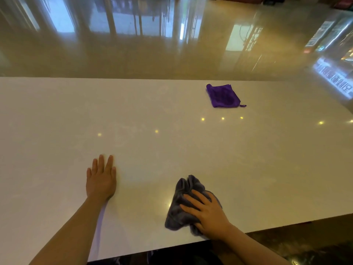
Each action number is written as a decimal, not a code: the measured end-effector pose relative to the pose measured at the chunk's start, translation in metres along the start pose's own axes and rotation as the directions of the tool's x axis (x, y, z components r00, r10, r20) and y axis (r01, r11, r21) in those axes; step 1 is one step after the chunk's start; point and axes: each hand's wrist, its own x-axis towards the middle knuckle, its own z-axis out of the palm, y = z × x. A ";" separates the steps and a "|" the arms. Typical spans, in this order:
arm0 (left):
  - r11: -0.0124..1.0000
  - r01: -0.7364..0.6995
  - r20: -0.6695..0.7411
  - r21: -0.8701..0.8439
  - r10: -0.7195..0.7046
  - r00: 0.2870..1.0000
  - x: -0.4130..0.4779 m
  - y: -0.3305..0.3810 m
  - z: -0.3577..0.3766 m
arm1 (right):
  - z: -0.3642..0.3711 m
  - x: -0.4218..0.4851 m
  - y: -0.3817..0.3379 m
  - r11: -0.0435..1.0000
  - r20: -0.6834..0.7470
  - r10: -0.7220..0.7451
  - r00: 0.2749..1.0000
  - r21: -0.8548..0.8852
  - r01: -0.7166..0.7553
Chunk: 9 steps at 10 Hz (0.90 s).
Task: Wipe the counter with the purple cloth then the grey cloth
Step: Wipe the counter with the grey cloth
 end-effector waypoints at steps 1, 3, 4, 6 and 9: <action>1.000 -0.001 -0.012 0.015 0.002 1.000 0.000 0.002 -0.001 | -0.004 -0.010 0.034 0.996 -0.121 0.080 0.989 -0.019 -0.083; 1.000 0.010 -0.009 0.020 -0.010 1.000 0.000 0.003 -0.002 | -0.012 -0.032 0.115 0.905 0.044 0.425 0.904 -0.037 -0.424; 1.000 0.011 -0.006 0.018 -0.011 1.000 -0.001 0.003 -0.001 | -0.007 -0.035 0.138 0.836 0.173 0.548 0.818 -0.083 -0.543; 1.000 0.010 0.000 0.013 -0.010 1.000 0.001 0.002 0.000 | -0.014 -0.014 0.128 0.654 0.259 0.725 0.638 0.032 -0.756; 0.999 0.037 0.021 0.016 -0.037 0.999 0.000 0.007 -0.004 | -0.031 -0.010 0.132 0.442 0.128 0.812 0.569 0.503 -0.743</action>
